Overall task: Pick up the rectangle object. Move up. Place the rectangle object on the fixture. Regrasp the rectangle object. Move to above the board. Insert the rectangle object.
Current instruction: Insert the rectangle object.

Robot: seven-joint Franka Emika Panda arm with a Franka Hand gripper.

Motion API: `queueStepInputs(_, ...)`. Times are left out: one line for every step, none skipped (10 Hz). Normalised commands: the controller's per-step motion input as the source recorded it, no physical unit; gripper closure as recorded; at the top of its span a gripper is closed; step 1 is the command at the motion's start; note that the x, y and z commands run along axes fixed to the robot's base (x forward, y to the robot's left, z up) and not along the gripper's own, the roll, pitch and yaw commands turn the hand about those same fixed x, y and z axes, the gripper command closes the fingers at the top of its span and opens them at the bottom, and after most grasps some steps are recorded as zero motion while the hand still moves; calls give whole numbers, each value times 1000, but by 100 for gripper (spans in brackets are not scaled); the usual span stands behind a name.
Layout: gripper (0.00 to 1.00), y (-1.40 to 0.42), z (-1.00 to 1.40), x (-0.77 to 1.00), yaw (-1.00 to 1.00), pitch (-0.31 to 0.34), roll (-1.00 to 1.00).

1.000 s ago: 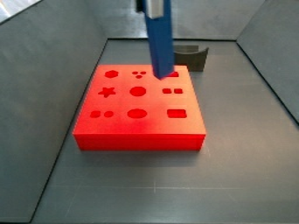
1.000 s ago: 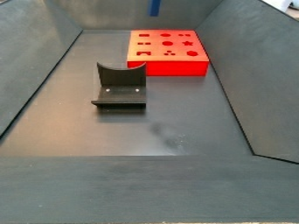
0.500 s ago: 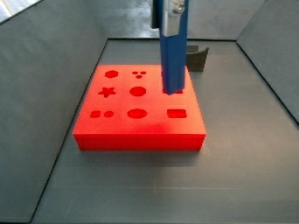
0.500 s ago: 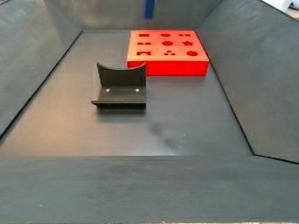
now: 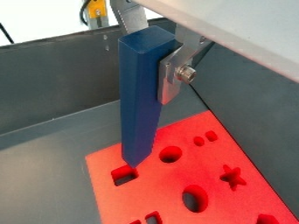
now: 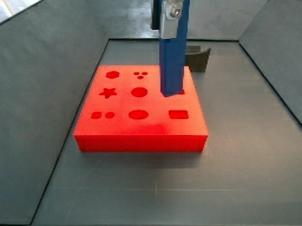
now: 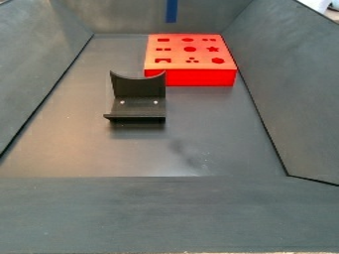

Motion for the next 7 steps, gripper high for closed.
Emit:
queueStepInputs(100,249,-280,103,-723,194,36)
queueStepInputs(100,263,-229,131,-674,237,3)
queueStepInputs(100,146,-214,234,-526,323,0)
queueStepInputs(100,31,-111,343,-409,343,-23)
queueStepInputs(100,0,-29,326,-434,324,-54)
queueStepInputs(100,17,-51,66,-709,267,-50)
queueStepInputs(100,23,-37,214,-649,201,-57)
